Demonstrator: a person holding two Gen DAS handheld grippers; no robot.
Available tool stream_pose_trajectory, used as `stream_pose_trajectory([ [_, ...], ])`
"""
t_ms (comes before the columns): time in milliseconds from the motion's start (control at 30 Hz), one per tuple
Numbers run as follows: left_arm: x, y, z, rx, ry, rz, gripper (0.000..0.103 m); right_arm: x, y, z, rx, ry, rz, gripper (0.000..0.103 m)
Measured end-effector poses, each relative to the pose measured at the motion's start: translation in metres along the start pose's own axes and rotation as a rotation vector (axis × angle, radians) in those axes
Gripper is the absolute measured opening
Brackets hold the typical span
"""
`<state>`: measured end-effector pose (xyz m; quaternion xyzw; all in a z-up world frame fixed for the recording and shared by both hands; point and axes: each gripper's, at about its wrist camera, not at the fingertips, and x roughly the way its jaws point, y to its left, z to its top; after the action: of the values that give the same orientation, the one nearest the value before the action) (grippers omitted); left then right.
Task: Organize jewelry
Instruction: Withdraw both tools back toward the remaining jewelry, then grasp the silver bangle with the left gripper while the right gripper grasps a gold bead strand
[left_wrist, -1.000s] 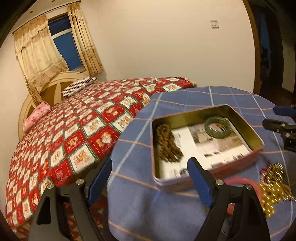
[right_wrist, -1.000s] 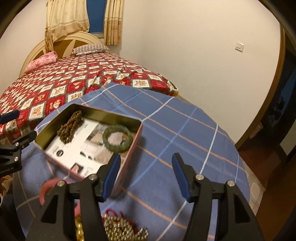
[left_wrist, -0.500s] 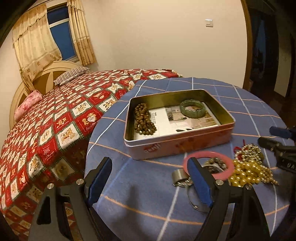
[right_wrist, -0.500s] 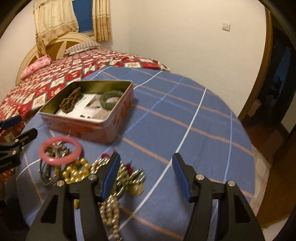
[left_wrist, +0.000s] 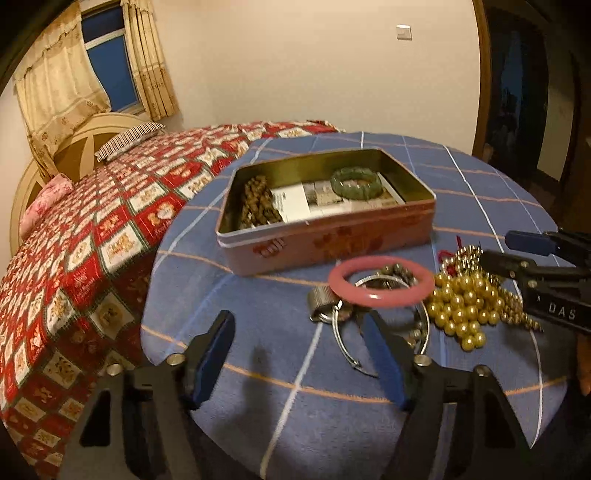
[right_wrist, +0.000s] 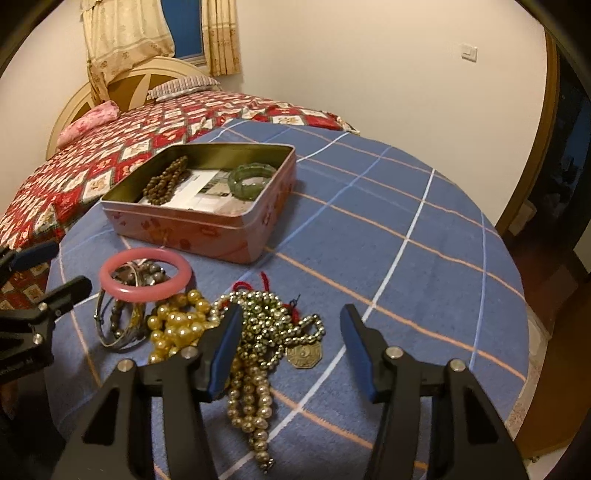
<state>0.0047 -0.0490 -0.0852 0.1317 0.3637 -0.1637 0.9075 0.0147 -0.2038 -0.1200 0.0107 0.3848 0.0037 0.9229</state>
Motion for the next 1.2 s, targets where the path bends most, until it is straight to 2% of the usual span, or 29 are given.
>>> stream_pose_trajectory([
  [167,0.009,-0.003,-0.004,-0.003,0.035,-0.029,0.06,0.0,-0.001,-0.002,0.009,0.002,0.012,0.052],
  [267,0.018,-0.003,-0.005,-0.01,0.058,-0.043,0.051,0.002,0.0,-0.003,0.003,0.01,0.014,0.052],
  [333,0.023,-0.003,-0.004,-0.017,0.075,-0.059,0.037,0.004,0.001,-0.003,-0.006,0.022,0.014,0.052],
  [400,0.026,-0.003,-0.004,-0.019,0.079,-0.078,0.028,0.005,0.001,-0.003,-0.007,0.026,0.018,0.051],
  [433,0.026,-0.004,-0.004,-0.016,0.079,-0.092,0.019,0.007,0.001,-0.003,-0.004,0.031,0.023,0.051],
  [500,0.025,-0.008,-0.004,-0.004,0.075,-0.109,0.009,0.01,0.001,-0.002,-0.001,0.043,0.035,0.046],
  [633,0.019,-0.009,-0.004,0.002,0.055,-0.13,0.006,0.011,0.004,-0.002,-0.02,0.049,0.058,0.033],
  [700,0.015,-0.008,-0.004,-0.002,0.041,-0.135,0.003,0.01,0.006,-0.002,-0.03,0.046,0.066,0.018],
  [967,-0.009,-0.002,0.003,0.005,-0.022,-0.128,0.003,0.002,0.003,-0.003,-0.017,0.007,0.074,0.007],
  [1200,-0.038,0.004,0.016,0.014,-0.105,-0.108,0.003,-0.015,0.003,0.004,-0.013,-0.049,0.07,0.007],
])
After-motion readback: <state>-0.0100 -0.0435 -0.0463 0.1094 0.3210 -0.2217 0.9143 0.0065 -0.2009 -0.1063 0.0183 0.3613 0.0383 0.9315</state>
